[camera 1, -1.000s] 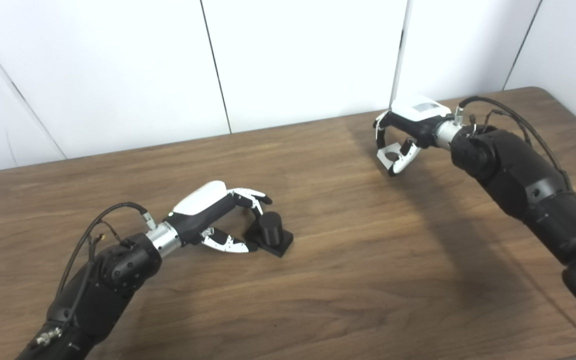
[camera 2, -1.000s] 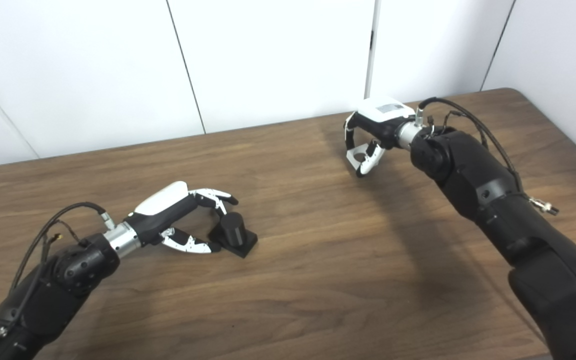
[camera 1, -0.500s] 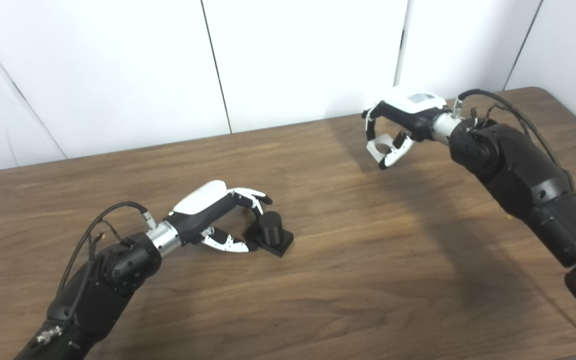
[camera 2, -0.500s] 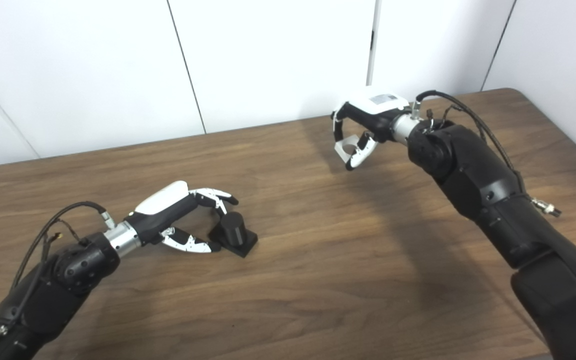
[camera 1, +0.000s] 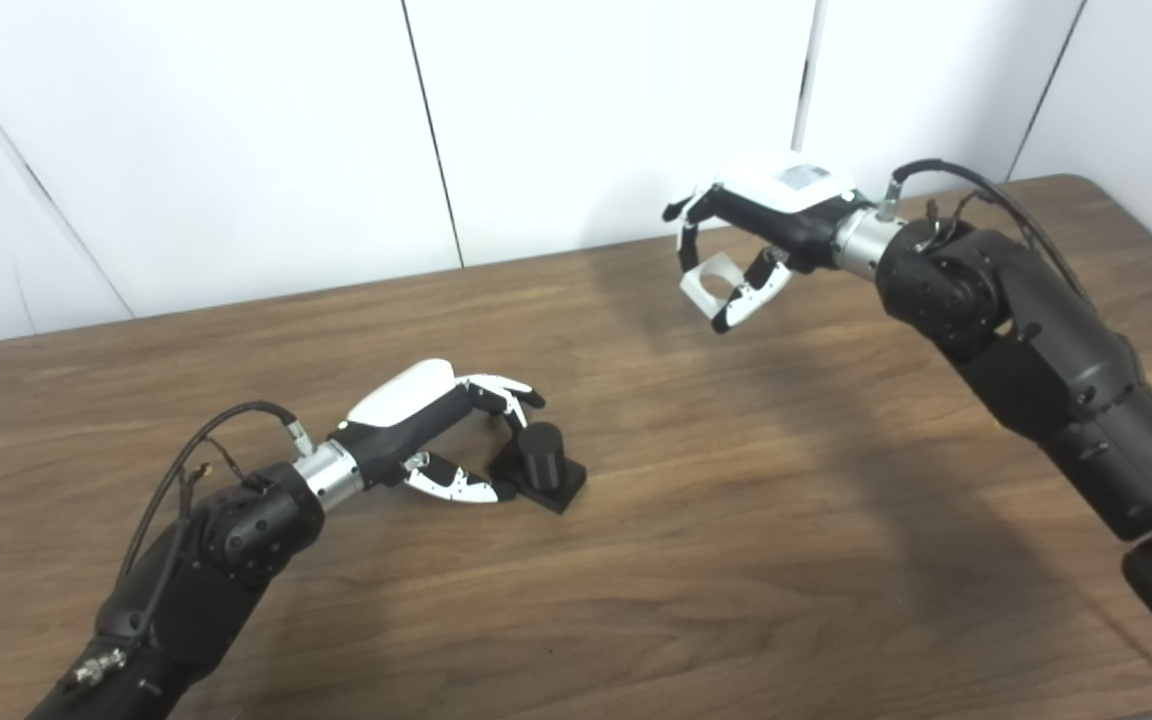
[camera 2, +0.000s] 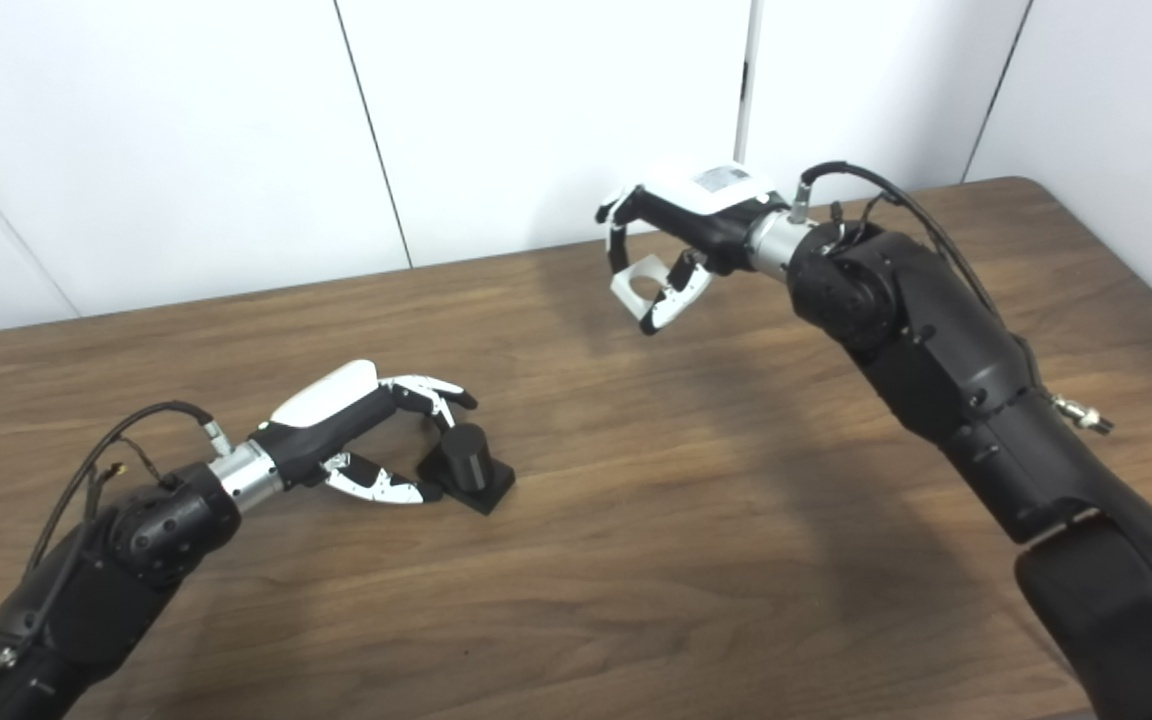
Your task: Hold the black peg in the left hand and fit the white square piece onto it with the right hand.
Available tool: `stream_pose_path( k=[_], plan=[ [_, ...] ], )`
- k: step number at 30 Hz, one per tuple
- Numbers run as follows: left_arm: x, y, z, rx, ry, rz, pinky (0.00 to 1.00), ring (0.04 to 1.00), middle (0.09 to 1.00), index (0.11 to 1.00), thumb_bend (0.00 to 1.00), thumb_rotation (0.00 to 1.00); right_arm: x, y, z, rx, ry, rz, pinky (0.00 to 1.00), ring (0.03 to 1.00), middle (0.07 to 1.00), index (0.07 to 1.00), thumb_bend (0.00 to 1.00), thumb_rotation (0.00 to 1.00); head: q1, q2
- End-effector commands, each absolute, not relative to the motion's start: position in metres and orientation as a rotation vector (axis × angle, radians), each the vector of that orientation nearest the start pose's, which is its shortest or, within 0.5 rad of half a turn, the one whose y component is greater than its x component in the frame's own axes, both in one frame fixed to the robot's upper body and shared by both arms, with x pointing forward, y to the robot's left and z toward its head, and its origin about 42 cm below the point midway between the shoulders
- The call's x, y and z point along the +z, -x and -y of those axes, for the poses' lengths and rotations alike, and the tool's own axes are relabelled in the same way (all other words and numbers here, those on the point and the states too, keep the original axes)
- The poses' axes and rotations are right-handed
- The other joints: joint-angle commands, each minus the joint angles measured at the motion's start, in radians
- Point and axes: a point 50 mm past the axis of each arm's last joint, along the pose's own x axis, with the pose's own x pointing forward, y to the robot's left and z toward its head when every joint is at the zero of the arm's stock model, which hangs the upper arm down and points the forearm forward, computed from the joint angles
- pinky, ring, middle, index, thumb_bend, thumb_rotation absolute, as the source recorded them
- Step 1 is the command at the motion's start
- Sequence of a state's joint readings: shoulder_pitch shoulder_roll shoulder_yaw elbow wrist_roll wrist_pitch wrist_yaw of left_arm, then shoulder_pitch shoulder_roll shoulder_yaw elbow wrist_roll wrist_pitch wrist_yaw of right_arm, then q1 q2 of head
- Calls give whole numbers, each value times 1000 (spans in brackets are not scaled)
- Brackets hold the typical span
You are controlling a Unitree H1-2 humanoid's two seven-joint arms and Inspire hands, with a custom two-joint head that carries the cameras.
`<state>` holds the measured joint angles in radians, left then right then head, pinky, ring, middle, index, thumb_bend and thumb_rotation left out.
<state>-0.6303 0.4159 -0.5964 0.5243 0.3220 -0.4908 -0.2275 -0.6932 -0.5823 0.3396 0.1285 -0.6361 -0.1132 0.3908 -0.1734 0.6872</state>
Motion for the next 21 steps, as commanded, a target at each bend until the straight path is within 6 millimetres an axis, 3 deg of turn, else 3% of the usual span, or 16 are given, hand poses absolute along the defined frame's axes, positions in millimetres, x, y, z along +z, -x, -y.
stream_pose_path(
  k=[1,21],
  plan=[
    [128,-422,-198,-980,-1028,290,732,844,827,493,521,73,335,-449,252,447,1390,493,755,836,824,490,523,147,1,1],
    [130,-424,-189,-982,-1027,307,727,845,827,492,521,75,345,-425,213,588,1271,613,739,841,835,490,522,151,74,6]
  ],
)
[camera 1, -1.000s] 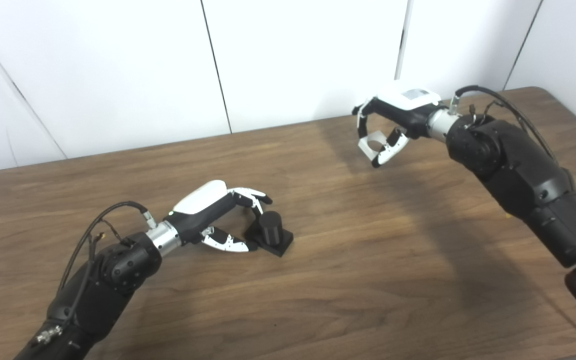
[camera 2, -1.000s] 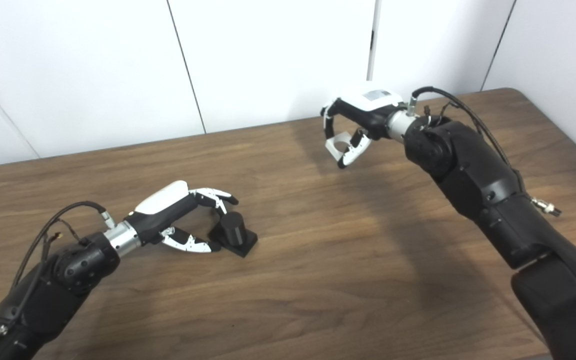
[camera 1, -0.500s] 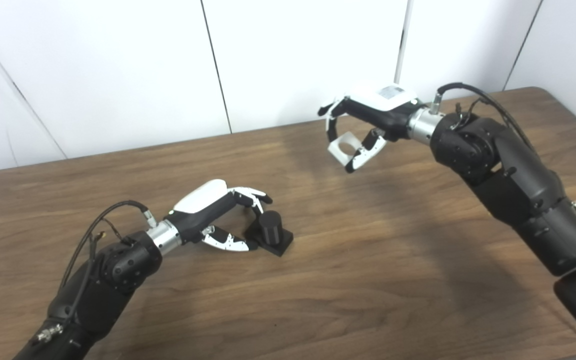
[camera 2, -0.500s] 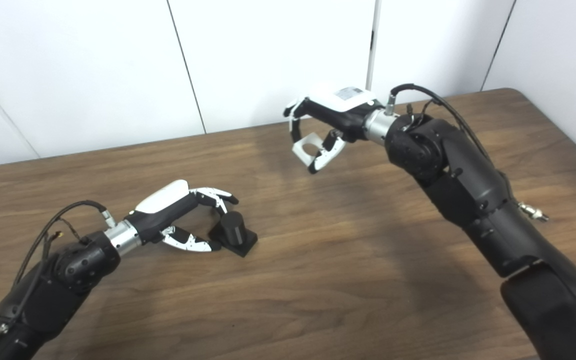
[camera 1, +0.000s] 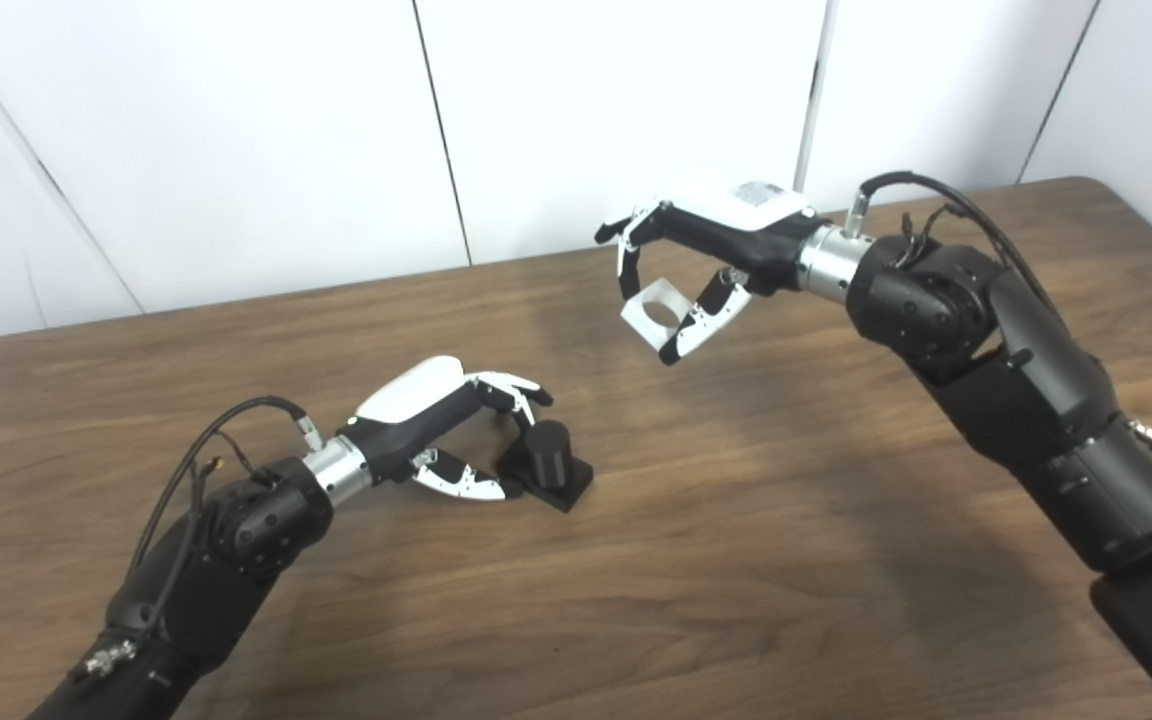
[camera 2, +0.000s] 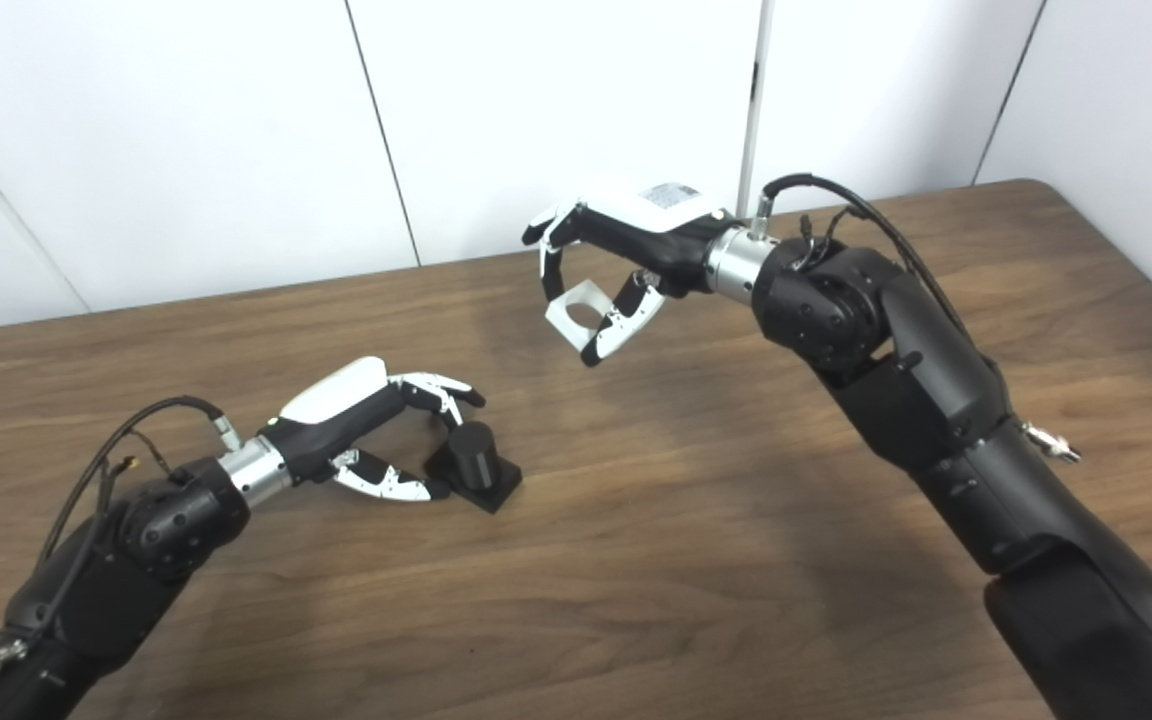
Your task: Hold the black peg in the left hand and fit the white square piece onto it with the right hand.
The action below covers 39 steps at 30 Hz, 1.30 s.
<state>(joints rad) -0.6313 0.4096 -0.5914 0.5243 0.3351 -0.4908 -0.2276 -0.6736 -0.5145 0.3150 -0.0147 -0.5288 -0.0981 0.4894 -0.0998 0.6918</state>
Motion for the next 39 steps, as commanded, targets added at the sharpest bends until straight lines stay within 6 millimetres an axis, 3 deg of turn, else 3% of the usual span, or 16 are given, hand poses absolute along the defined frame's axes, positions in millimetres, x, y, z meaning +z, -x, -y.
stream_pose_path(
  k=[1,16,29,39],
  plan=[
    [130,-424,-188,-981,-1027,308,723,844,826,492,521,75,345,-423,211,597,1266,620,744,844,835,490,522,152,6,1],
    [128,-427,-176,-979,-1029,316,696,838,826,492,520,79,339,-412,197,692,1220,676,747,851,830,490,522,151,123,7],
    [128,-428,-171,-978,-1024,325,693,835,823,492,520,79,334,-407,171,787,1207,704,768,846,835,489,522,151,142,10],
    [127,-427,-165,-987,-1024,326,690,838,826,493,520,78,317,-411,156,832,1208,679,773,844,838,490,521,151,161,9]
  ],
)
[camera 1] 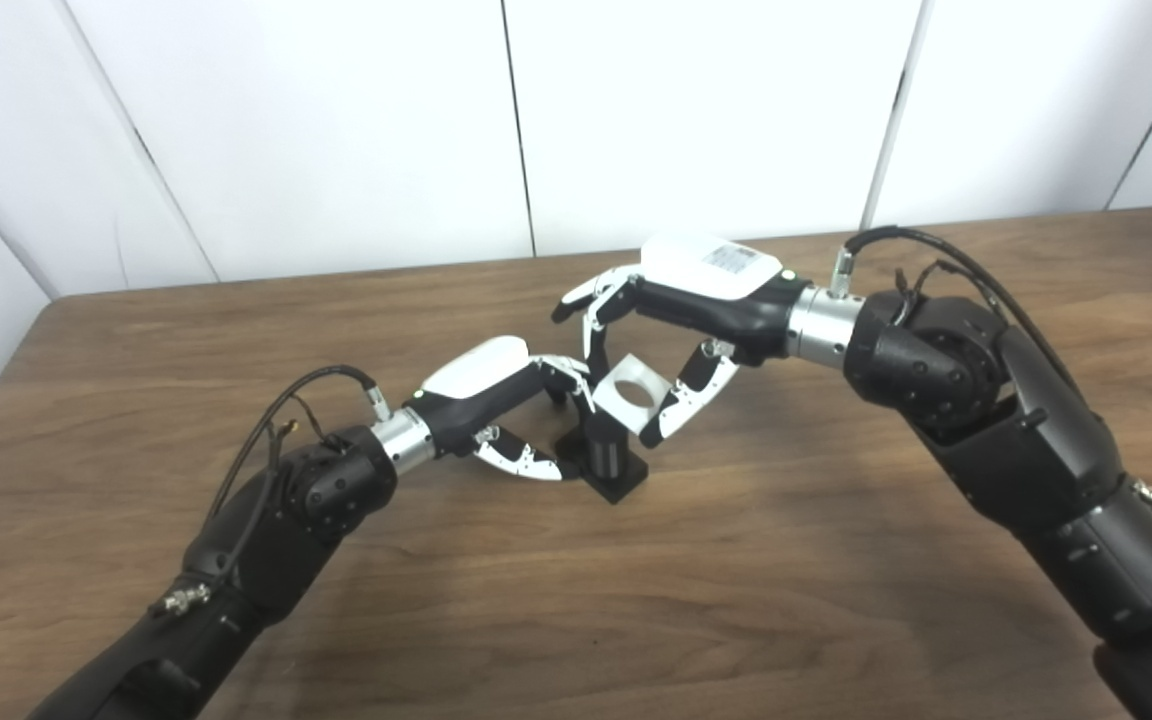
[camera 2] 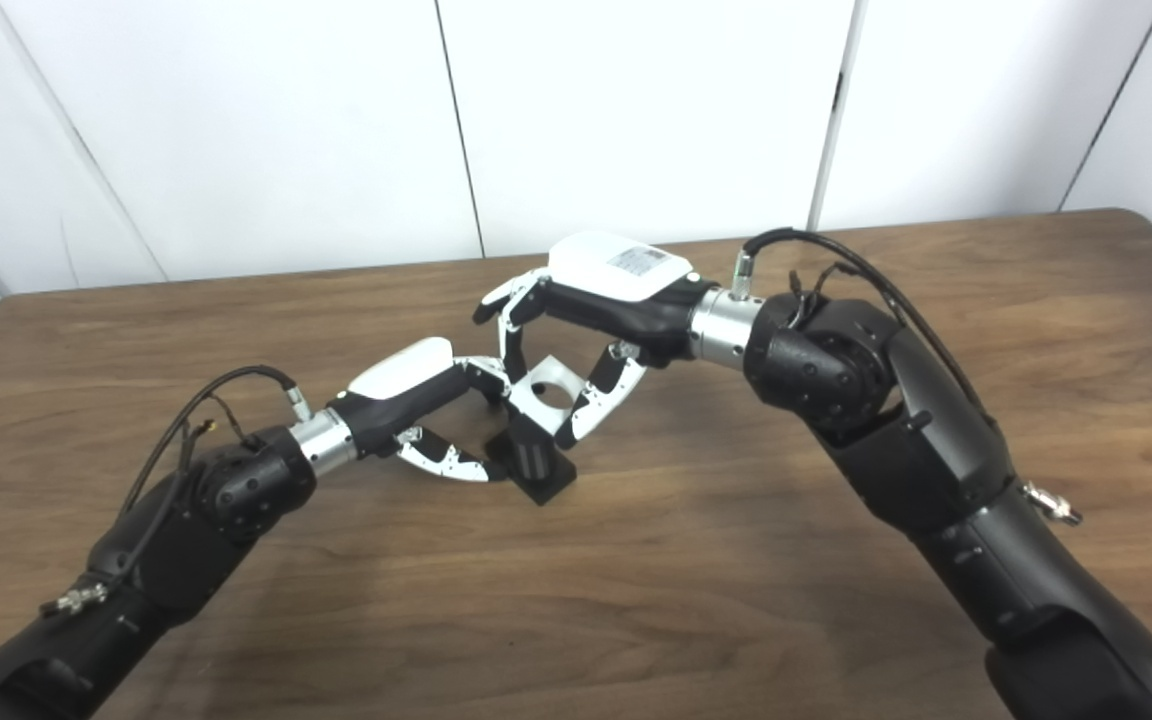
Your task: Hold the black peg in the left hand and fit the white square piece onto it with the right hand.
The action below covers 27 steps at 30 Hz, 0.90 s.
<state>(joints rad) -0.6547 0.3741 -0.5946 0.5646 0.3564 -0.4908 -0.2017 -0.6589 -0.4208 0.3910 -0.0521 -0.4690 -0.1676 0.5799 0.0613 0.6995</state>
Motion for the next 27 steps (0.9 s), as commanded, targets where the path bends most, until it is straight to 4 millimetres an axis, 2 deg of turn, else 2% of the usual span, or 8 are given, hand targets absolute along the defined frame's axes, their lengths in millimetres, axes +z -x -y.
stream_pose_path(
  k=[1,16,27],
  plan=[
    [126,-427,-165,-986,-1025,326,690,838,826,493,520,78,316,-411,155,836,1206,680,772,843,837,490,521,151,2,2],
    [125,-424,-160,-986,-1019,339,694,838,823,493,521,77,303,-422,149,849,1204,658,745,837,834,490,521,150,14,4],
    [126,-420,-158,-989,-1013,354,686,834,819,492,520,79,299,-428,150,856,1214,643,763,837,831,490,520,151,18,4]
  ],
)
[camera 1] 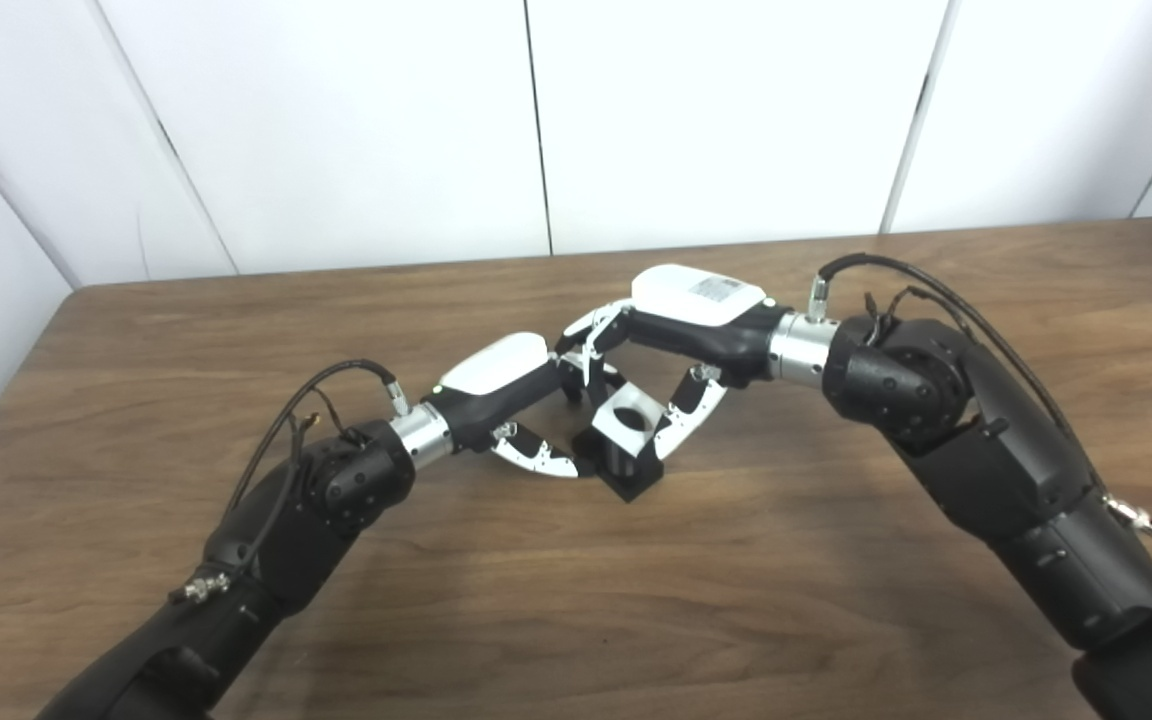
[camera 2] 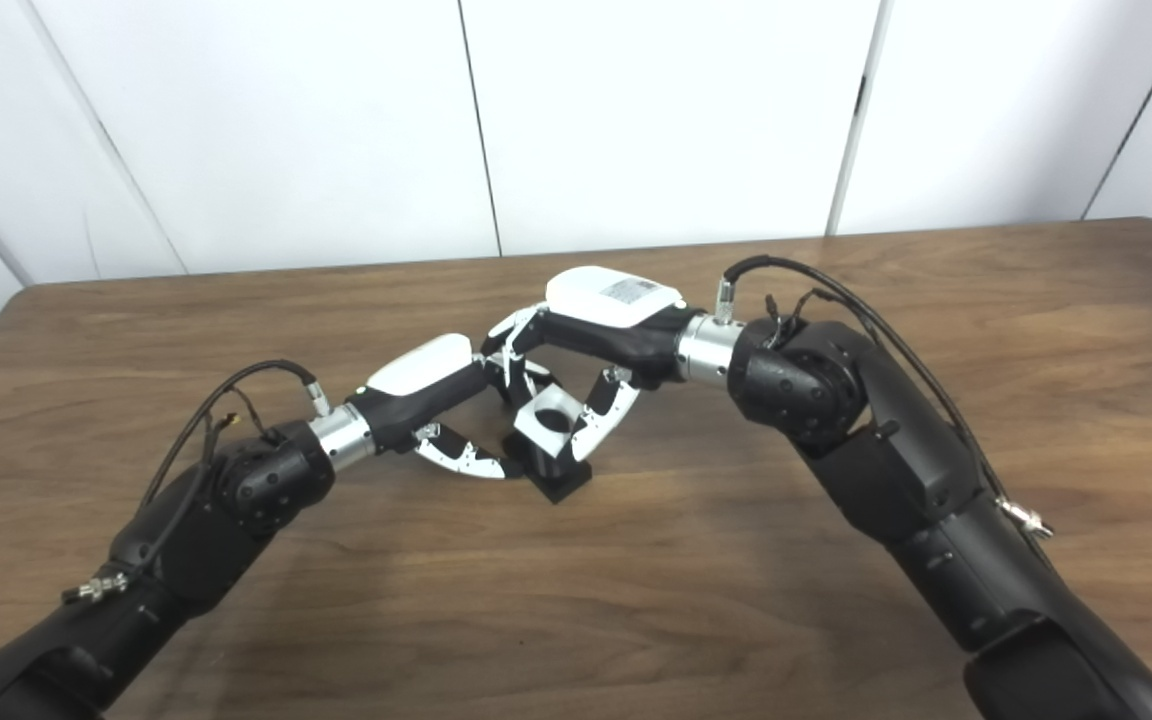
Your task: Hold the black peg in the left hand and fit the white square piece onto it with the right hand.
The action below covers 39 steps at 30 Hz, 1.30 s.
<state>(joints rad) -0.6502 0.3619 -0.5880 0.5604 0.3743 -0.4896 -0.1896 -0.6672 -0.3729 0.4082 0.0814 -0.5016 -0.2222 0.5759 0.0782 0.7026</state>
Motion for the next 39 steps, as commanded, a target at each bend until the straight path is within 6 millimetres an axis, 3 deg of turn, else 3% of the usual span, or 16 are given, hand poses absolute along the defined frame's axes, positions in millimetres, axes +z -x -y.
stream_pose_path(
  k=[1,39],
  plan=[
    [126,-419,-157,-990,-1010,355,690,834,819,492,520,80,298,-428,150,856,1214,639,763,838,832,490,520,151,2,2],
    [129,-414,-146,-990,-979,370,703,832,825,492,521,77,269,-438,147,874,1202,557,789,846,839,493,521,152,17,13]
  ],
)
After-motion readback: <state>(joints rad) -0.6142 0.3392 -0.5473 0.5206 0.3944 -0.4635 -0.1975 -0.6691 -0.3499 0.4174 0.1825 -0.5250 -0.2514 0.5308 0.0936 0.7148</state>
